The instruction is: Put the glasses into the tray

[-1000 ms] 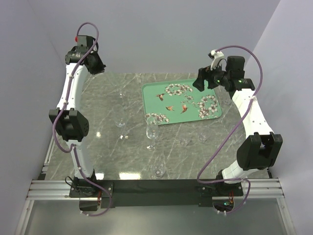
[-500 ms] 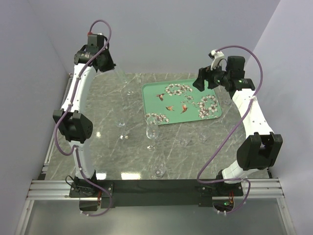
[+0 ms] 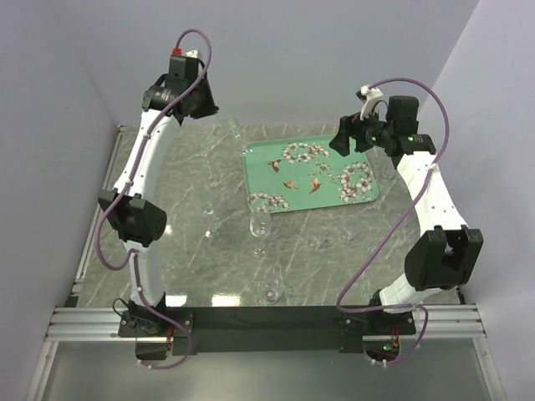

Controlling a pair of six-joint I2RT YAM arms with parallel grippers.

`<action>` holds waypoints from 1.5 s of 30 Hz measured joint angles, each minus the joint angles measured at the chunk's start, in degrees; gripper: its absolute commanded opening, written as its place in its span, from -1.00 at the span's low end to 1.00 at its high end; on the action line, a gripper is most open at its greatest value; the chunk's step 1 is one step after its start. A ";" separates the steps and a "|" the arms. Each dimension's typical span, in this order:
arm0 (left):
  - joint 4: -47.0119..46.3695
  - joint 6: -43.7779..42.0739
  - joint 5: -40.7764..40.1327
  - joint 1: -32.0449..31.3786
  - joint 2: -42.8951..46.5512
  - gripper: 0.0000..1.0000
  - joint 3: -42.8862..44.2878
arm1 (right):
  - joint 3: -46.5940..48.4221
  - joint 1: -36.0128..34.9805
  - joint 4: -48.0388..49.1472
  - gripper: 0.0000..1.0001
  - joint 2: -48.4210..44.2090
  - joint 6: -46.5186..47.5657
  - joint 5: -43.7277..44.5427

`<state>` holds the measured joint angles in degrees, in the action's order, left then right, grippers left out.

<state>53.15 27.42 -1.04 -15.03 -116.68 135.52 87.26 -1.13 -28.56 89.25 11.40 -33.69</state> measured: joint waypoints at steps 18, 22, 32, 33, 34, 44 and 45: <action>0.24 0.37 -0.13 -6.03 -1.03 -0.99 1.38 | -1.11 0.42 0.28 0.77 0.04 0.02 -0.04; 0.46 0.15 -1.09 -7.10 -2.29 -0.99 2.08 | -1.81 0.42 0.17 0.77 0.07 0.02 -0.11; 2.23 -1.49 -3.96 -9.03 -4.09 -0.99 2.10 | -1.84 0.42 0.22 0.77 0.07 0.02 -0.28; 2.29 -1.55 -4.17 -9.16 -4.09 -0.99 2.10 | -1.84 0.42 0.22 0.77 0.07 0.02 -0.28; 2.34 -1.70 -4.39 -9.29 -4.11 -0.99 2.10 | -1.84 0.42 0.22 0.77 0.07 0.02 -0.28; 2.40 -2.29 -5.16 -9.77 -4.98 -0.99 2.19 | -1.84 0.42 0.24 0.77 0.07 -0.02 -0.46; 2.40 -2.29 -5.20 -9.77 -5.16 -0.99 2.19 | -1.84 0.42 0.22 0.77 0.07 0.00 -0.46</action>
<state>55.55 25.12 -6.24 -24.80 -121.84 137.71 85.43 -0.71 -28.34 89.32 11.40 -34.15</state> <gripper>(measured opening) 0.086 0.885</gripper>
